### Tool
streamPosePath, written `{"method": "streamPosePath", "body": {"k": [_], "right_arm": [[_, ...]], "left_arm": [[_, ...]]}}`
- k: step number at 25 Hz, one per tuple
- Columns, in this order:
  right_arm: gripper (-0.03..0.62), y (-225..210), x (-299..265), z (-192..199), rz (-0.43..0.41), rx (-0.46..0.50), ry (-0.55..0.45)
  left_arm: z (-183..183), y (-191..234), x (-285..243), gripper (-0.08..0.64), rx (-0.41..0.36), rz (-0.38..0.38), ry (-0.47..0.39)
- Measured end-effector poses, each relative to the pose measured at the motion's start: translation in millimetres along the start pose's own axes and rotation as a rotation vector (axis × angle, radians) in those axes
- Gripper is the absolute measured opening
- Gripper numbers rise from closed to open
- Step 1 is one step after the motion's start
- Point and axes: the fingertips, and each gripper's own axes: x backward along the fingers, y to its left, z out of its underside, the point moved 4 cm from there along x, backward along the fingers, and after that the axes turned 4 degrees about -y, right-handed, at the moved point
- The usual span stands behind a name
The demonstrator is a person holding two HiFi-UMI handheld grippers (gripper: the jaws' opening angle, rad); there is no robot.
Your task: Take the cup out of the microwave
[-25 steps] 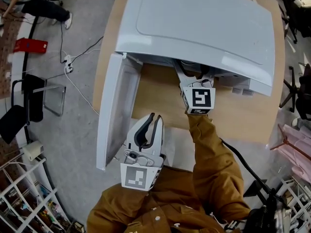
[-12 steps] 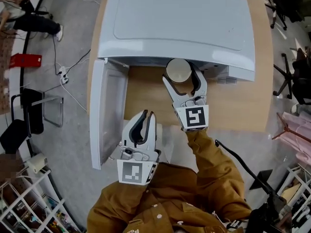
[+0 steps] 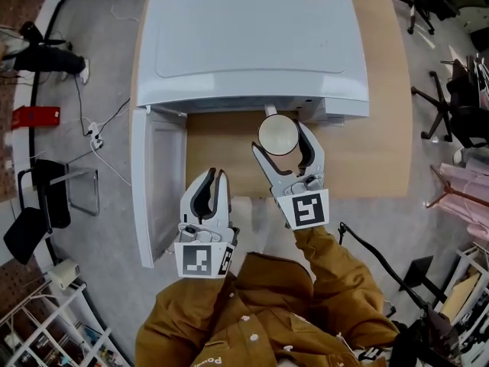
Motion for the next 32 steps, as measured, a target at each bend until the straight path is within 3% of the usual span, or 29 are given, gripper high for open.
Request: {"method": "streamPosePath", "body": {"k": [11,32], "right_arm": [[0.385,-8.6,10.8,-29.0,0.047,0.007,-0.029],[0.385,-19.5,20.0,-51.7,0.055,0.022,-0.047]], "left_arm": [[-12.0,-9.6,-14.2,0.054,-0.036,0.032,-0.009],[-22.7,-26.0,-28.4,0.054,-0.062,0.053,-0.026]]}}
